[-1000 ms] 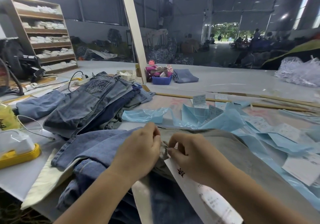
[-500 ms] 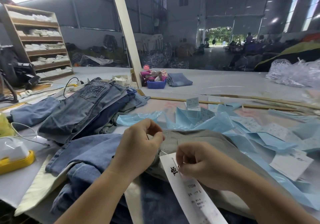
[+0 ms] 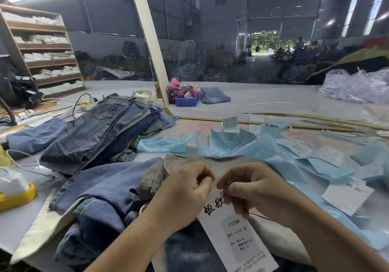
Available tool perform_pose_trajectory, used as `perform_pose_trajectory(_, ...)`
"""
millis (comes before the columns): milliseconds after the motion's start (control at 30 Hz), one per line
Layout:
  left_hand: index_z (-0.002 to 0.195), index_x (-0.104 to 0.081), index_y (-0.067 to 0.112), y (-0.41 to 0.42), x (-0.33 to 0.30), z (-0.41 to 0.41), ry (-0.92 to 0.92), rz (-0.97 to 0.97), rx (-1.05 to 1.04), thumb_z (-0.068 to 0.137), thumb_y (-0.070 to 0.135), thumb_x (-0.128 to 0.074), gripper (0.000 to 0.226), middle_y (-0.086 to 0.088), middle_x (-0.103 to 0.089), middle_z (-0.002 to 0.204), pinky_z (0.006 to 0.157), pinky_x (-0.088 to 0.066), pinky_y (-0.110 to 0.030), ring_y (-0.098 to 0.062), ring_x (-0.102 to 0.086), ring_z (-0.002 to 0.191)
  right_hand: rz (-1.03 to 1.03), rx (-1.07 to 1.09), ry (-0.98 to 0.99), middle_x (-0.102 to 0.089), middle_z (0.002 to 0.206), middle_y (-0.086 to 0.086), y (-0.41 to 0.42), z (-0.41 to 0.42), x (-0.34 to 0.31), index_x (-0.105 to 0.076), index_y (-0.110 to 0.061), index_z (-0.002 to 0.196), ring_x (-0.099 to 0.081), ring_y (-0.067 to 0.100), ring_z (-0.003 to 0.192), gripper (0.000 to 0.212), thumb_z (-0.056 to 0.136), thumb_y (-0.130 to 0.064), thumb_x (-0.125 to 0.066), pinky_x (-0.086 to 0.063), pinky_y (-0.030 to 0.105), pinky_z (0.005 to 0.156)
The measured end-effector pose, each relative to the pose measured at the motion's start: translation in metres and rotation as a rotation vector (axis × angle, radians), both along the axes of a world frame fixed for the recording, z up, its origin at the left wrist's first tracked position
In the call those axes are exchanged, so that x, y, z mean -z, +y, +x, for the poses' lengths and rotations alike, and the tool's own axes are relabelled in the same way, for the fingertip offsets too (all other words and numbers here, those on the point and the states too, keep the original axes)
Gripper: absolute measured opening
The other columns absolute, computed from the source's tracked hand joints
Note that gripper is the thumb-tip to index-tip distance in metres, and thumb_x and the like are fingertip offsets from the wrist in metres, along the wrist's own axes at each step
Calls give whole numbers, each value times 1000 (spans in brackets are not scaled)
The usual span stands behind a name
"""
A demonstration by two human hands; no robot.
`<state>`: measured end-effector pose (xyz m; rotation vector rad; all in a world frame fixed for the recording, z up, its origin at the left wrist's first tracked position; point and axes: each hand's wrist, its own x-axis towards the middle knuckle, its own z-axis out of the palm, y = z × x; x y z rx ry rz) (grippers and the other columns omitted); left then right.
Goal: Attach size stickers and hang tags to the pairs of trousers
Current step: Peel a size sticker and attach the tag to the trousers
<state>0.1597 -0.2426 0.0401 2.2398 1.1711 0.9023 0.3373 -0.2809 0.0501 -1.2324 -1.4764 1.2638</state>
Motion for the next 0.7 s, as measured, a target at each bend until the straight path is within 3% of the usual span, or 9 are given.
perform_pose_trajectory(200, 88, -62, 31, -2, -1, -1, 69, 135, -24, 95, 21, -57, 14, 17, -61, 80, 63, -39, -8, 5, -54, 80, -10, -42, 71, -67, 74, 13, -1, 1, 0, -71, 0, 91, -60, 19, 56, 25, 89, 15, -51, -51, 27, 45)
perform_pose_trajectory(333, 95, -65, 27, -10, -3, 1, 116, 337, -35, 90, 14, -64, 14, 17, -60, 86, 63, -41, -9, 3, -52, 72, -48, -97, 110, -68, 78, 14, -2, -1, 0, -73, -3, 90, -65, 21, 61, 34, 92, 16, -45, -55, 28, 53)
perform_pose_trajectory(433, 90, -66, 26, -10, -3, -1, 14, 296, -20, 86, 12, -71, 16, 23, -56, 67, 57, -37, -5, 8, -52, 62, -33, -36, 171, -68, 76, 19, -2, -1, 2, -66, 1, 93, -65, 23, 56, 25, 92, 15, -46, -55, 30, 50)
perform_pose_trajectory(567, 85, -64, 29, -8, 1, -6, -107, 201, -15, 87, 12, -72, 19, 37, -58, 76, 56, -39, -6, -4, -56, 61, 10, 53, 239, -69, 76, 25, -2, -2, 7, -60, 3, 87, -67, 25, 58, 16, 89, 17, -52, -56, 29, 51)
perform_pose_trajectory(700, 86, -64, 27, -8, 5, -8, -131, 191, 4, 87, 8, -71, 20, 37, -58, 77, 56, -39, -5, 1, -56, 63, 45, 16, 237, -72, 87, 23, -2, -3, 10, -67, 8, 88, -73, 25, 76, 25, 87, 23, -47, -57, 25, 64)
